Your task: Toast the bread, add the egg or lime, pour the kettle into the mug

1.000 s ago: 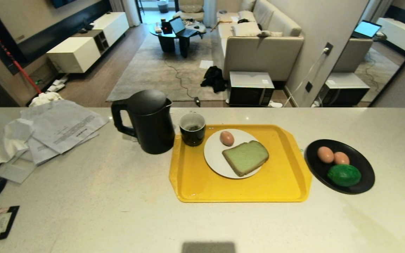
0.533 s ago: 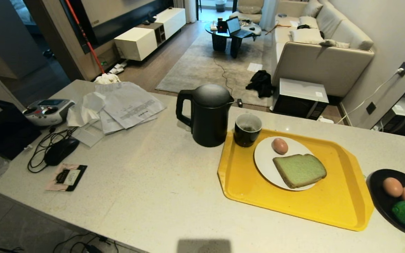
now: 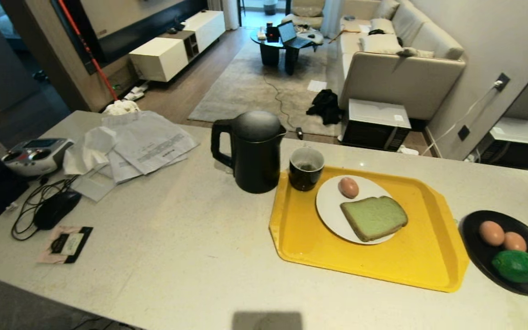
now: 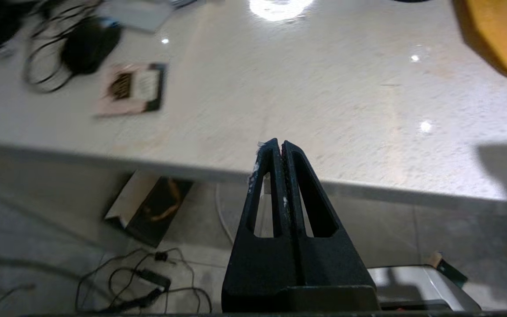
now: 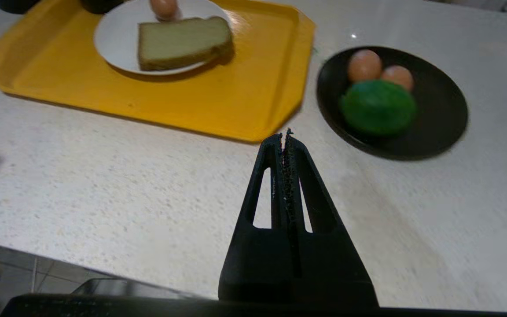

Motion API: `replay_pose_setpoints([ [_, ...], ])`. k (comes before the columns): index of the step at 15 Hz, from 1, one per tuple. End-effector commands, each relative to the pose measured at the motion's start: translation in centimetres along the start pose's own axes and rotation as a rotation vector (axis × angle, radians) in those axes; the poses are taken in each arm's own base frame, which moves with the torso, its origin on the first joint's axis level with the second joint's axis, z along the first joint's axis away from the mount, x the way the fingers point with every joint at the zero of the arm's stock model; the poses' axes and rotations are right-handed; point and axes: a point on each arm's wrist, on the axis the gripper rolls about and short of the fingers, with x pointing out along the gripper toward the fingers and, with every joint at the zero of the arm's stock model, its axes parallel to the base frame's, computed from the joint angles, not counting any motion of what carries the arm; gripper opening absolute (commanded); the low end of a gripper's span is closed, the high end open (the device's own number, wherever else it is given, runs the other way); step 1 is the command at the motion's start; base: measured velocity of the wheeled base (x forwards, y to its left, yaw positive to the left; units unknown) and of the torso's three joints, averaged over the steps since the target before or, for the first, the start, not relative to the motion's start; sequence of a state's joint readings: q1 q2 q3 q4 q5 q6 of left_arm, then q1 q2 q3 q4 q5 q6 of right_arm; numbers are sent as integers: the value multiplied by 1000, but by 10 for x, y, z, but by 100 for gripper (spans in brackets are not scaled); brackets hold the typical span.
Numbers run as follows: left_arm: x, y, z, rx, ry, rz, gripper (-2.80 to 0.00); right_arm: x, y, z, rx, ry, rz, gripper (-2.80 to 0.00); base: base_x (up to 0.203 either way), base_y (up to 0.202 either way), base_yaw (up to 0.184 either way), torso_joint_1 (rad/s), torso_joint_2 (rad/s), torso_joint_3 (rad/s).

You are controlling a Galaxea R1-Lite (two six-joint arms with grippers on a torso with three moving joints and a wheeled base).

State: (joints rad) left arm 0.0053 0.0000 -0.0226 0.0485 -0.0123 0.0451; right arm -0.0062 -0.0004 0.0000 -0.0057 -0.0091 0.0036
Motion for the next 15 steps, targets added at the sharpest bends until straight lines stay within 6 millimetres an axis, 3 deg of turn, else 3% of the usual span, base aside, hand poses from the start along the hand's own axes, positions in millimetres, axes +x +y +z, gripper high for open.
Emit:
replay_pose_setpoints([
  [1,0,0,0,1,-1,1,-280,0,0,0,-1,0,0,-280,-1,7,-178,8,5,0],
  [5,0,0,0,2,-2,-2,-280,0,0,0,-1,0,0,-280,1,6,-121,2,1,1],
  [15,0,0,0,7,-2,-4,-280,0,0,0,-1,0,0,-280,0,0,0,0,0,0],
])
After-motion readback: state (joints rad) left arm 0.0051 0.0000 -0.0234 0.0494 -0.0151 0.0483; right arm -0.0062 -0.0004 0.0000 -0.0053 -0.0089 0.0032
